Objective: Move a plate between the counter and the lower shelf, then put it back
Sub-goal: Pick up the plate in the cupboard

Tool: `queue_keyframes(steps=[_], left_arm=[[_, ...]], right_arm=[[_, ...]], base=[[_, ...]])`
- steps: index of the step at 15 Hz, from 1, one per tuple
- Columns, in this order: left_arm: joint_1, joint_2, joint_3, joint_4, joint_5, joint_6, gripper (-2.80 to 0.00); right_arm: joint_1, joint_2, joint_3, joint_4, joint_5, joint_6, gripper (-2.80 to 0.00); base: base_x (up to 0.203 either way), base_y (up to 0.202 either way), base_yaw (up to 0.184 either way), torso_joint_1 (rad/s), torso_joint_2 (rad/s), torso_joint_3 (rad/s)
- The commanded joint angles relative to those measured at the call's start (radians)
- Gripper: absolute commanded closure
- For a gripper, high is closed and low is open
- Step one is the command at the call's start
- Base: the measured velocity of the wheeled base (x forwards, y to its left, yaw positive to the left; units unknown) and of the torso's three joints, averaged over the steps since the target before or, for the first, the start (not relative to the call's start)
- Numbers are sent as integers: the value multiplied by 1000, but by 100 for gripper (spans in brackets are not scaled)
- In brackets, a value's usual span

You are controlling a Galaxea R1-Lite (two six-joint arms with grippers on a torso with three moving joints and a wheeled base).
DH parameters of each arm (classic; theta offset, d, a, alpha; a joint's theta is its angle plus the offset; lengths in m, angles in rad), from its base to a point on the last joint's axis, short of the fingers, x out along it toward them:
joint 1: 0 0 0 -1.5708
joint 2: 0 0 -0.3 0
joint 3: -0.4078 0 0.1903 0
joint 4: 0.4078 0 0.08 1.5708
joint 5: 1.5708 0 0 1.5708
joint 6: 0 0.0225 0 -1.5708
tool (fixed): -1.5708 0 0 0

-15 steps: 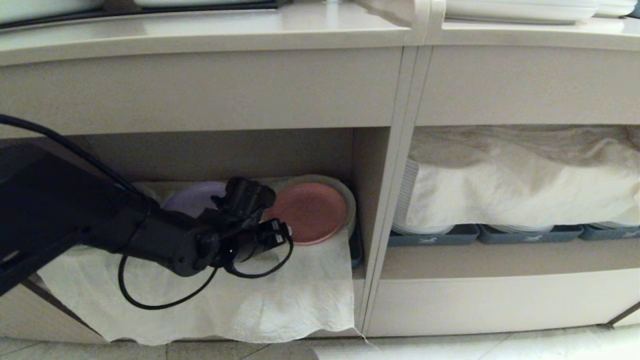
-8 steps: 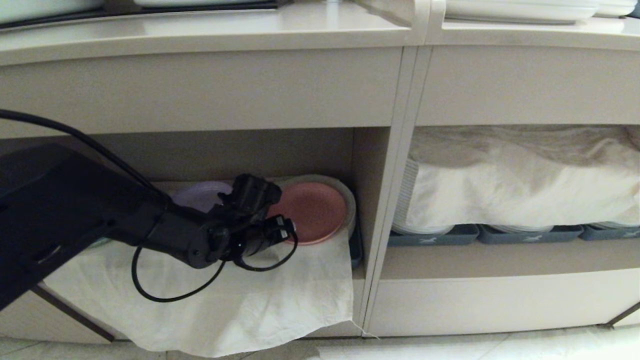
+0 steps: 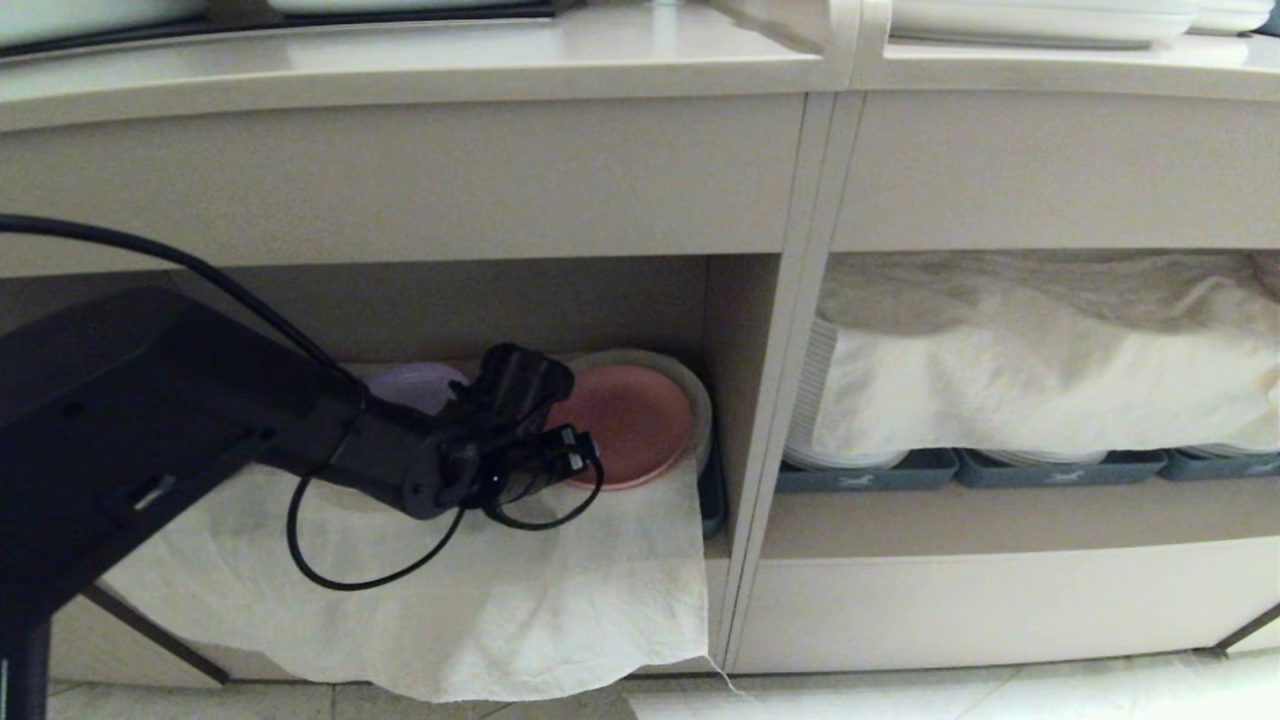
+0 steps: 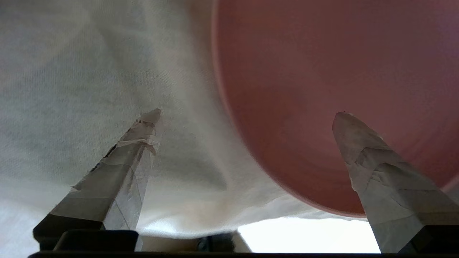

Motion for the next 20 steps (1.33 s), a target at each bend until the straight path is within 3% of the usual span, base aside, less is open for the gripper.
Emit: queue_keyframes(steps=[1, 20], left_arm=[[4, 18, -51, 38, 1, -4, -280], [7, 77, -122, 44, 1, -3, -280]], right_arm=[[0, 0, 0, -1, 0, 1, 0], [0, 0, 0, -1, 0, 1, 0]], base=[[0, 0, 0, 0, 0, 0], [0, 0, 0, 0, 0, 0]])
